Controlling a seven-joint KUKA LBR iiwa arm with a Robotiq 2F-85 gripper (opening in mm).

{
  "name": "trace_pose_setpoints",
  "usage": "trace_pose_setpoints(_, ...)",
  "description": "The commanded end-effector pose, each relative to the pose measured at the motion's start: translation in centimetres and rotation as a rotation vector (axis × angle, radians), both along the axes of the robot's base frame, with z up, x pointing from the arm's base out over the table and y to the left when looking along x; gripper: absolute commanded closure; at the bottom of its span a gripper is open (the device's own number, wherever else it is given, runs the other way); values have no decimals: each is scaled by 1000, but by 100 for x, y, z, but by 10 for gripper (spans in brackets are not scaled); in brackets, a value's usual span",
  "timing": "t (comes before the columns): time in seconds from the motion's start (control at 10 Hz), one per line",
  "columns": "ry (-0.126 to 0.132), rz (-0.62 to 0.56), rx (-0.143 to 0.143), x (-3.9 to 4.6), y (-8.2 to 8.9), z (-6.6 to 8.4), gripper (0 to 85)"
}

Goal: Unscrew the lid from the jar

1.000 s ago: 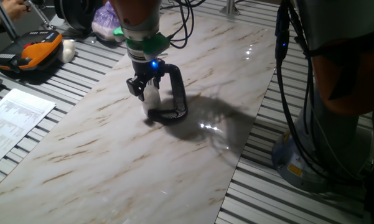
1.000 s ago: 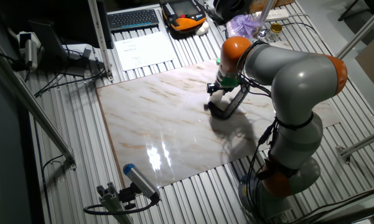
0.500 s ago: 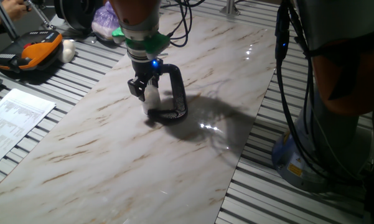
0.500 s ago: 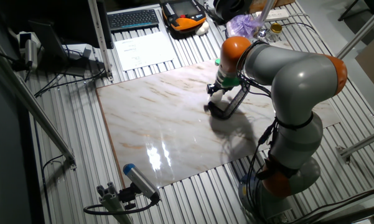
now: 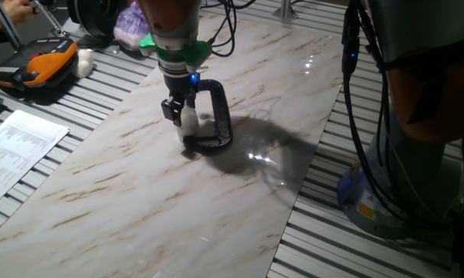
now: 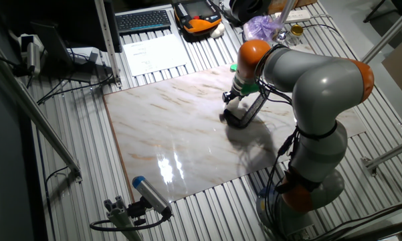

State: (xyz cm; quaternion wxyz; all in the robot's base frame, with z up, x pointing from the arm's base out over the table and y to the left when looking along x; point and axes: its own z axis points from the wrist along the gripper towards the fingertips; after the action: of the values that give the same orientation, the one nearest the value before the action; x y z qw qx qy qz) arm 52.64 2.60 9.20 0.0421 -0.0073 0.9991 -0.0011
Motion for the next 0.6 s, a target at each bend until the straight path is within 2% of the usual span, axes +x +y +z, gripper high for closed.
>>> trace_pose_setpoints(0.0,-3,16,-2,0,0,1,510)
trace_pose_setpoints(0.5,-20,101,-10,6,6,3,510)
